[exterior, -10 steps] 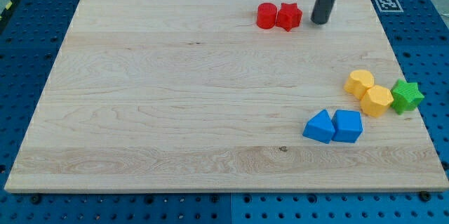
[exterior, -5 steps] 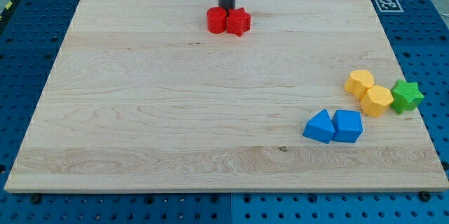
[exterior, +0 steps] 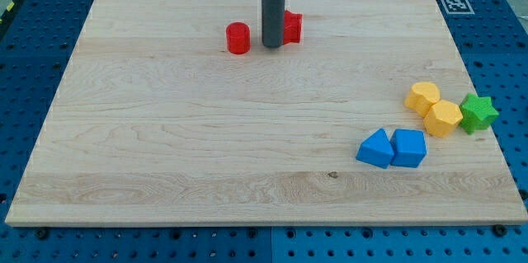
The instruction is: Slide the red circle towards the top left of the board
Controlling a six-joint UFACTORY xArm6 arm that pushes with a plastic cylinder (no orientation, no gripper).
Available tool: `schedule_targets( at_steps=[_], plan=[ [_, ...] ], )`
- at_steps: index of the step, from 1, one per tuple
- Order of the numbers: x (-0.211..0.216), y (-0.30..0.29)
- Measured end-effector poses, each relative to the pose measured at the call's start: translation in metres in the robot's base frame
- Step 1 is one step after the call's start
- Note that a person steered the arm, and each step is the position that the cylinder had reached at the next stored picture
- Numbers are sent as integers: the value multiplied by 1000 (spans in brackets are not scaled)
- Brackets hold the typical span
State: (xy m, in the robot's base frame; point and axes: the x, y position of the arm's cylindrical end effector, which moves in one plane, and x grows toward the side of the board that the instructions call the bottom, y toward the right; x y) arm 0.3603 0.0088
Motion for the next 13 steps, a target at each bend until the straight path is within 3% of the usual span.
schedule_targets(
  at_steps=[1,3,5,7,8,9,10,11,13],
  plan=[
    [16,-24],
    [-45,-42],
    [-45,-96],
    [-25,-114],
    [-37,-138],
    [-84,-142],
    [-102,-148],
    [-87,-116],
    [-144,-121]
  ],
)
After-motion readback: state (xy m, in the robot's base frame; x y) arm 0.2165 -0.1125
